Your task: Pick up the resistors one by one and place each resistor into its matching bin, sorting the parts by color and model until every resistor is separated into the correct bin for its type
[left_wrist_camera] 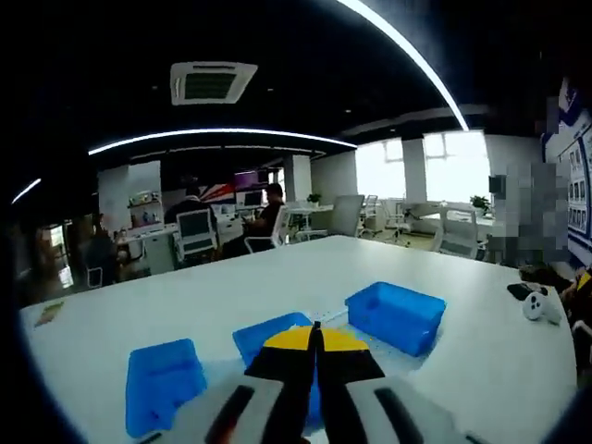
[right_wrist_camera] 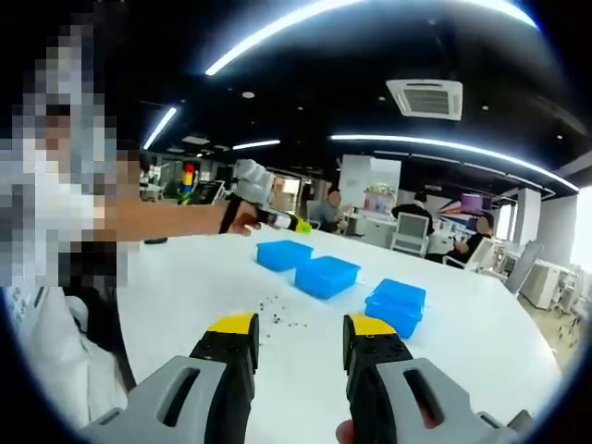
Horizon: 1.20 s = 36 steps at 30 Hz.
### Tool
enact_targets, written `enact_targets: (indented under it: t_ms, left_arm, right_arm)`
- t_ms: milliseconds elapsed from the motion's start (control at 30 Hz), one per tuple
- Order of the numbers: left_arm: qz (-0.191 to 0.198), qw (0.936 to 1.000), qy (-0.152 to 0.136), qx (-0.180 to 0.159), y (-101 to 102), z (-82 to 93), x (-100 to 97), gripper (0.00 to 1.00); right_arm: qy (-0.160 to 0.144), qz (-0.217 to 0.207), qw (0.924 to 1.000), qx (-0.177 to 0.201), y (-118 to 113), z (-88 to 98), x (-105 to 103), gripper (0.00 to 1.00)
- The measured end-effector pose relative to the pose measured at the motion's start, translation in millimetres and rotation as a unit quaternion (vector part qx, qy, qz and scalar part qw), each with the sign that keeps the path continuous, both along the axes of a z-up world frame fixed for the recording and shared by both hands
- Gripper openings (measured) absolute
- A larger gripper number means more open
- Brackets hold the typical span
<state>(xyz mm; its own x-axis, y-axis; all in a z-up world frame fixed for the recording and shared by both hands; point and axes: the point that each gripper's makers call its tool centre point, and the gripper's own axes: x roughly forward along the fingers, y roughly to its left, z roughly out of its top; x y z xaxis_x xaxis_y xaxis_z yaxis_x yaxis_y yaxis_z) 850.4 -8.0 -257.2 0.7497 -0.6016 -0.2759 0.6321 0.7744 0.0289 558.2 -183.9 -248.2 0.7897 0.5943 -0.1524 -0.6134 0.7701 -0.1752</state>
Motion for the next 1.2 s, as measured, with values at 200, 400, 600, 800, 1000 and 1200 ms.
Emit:
enact_targets:
  t_ms: [200,400,600,800,1000,1200]
  left_arm:
    - [0.018,0.9982,-0.024,0.051,4.0,-19.3,32.2,0.06]
    - [-0.002,0.9994,-0.003,0.034,-6.0,-22.9,23.3,0.53]
    - [-0.001,0.9990,-0.017,0.042,0.9,-11.7,15.5,0.51]
    - [-0.005,0.9988,-0.029,0.038,8.7,0.3,0.3,0.48]
    - [-0.014,0.9992,-0.037,0.001,20.5,21.3,-30.8,0.48]
    - [-0.036,0.9972,-0.059,-0.029,36.1,43.6,-89.3,0.48]
  right_arm:
    - [-0.003,-0.001,1.0000,-0.001,-0.4,1.8,-0.6,0.38]
    - [-0.003,0.001,1.0000,-0.001,0.6,2.1,-1.4,0.38]
    - [-0.003,0.003,1.0000,-0.002,2.3,1.3,-2.0,0.38]
    - [-0.006,0.001,1.0000,-0.002,2.3,3.1,-3.3,0.38]
    - [-0.005,0.003,1.0000,-0.003,4.2,2.1,-3.8,0.38]
    - [-0.003,0.003,1.0000,-0.003,4.1,2.7,-3.3,0.38]
